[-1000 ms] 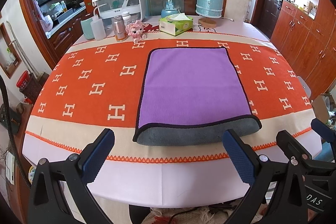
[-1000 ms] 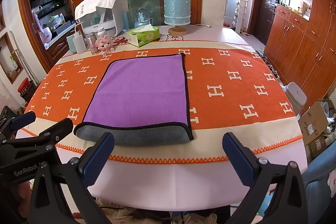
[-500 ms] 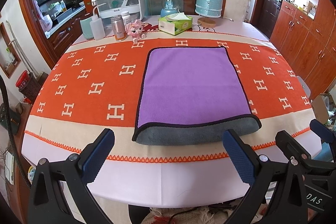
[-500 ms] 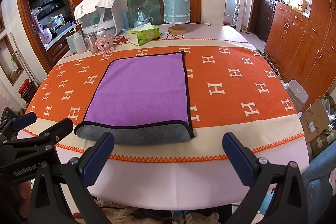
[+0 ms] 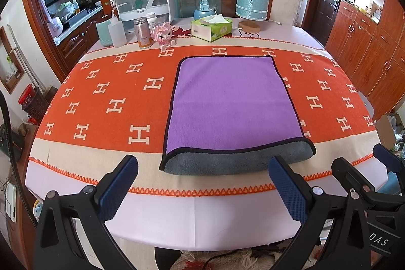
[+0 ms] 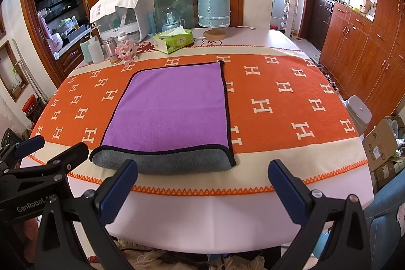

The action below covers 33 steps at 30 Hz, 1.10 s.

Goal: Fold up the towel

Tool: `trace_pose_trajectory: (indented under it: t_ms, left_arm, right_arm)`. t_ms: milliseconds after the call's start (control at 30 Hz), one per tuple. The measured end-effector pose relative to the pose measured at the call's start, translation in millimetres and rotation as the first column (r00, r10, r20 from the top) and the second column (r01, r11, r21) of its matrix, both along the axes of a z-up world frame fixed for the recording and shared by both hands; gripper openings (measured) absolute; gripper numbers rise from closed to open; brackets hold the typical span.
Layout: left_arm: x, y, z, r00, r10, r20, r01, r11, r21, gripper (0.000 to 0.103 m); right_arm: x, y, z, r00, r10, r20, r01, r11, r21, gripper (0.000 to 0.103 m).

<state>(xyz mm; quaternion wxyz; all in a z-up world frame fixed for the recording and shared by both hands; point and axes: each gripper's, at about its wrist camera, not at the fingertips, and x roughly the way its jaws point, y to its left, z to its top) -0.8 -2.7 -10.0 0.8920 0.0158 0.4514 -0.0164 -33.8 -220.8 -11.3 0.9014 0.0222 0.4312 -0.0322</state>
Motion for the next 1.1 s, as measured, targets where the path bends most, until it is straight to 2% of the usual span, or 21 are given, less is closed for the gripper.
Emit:
trace_pose_trajectory:
  t_ms: [1100]
  left_arm:
    - [2.3, -1.4, -4.6, 1.0, -0.002, -0.01, 0.002, 1.0, -0.003, 0.102]
  right_arm:
    - [2.8, 0.4, -1.6, 1.0, 0.001, -0.006, -0.001, 1.0, 0.006, 0.103]
